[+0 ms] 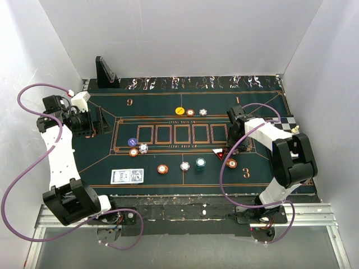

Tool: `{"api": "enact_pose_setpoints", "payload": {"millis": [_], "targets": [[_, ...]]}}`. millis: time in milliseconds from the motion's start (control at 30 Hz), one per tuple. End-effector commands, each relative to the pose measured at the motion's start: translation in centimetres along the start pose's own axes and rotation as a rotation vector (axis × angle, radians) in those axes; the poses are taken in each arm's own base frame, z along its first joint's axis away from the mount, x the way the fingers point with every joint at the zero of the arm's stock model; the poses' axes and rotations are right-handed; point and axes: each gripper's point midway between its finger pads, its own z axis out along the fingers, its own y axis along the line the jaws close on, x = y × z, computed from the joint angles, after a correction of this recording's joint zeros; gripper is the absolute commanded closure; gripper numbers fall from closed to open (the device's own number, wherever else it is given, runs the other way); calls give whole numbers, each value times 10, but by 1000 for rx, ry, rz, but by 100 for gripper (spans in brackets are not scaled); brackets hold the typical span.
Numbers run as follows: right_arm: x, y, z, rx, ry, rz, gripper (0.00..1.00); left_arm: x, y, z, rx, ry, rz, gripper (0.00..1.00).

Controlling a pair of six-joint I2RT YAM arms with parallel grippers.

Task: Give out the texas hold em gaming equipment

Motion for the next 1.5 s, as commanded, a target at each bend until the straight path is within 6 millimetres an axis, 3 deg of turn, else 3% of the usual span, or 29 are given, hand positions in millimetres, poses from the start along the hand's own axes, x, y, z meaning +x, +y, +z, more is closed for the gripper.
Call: {"api": "enact_pose_setpoints", "payload": {"millis": [0, 267, 400, 500, 567, 667, 833, 933, 1067, 1233, 1467], "targets": [[-1, -3, 7, 21, -10, 33, 62, -1, -3, -3, 6, -18, 18, 2], [0, -5, 7, 36, -5, 40, 32, 0, -3, -3, 7, -18, 18, 2], [-13, -5, -12, 27, -57, 51, 24, -1, -4, -4, 6, -20, 18, 2], [-25, 0, -37, -12, -111, 54, 22, -1, -4, -5, 6, -22, 17, 2], [-36, 13, -63, -61, -167, 44, 20, -2, -4, -5, 5, -24, 18, 2], [-30, 49, -101, -163, -222, -50, 16, -3, -4, -5, 4, -27, 11, 2], [16, 110, -134, -262, -195, -266, 13, -4, -4, -3, 11, -29, 3, 2], [47, 134, -135, -293, -161, -360, 12, -3, -4, -3, 10, -30, 2, 2], [70, 143, -123, -264, -118, -423, 11, -4, -5, -5, 7, -35, 8, 2], [80, 149, -114, -241, -98, -463, 10, -4, -6, -6, 8, -37, 9, 2], [87, 141, -91, -167, -65, -494, 9, -5, -7, -7, 11, -36, 12, 2]]}}
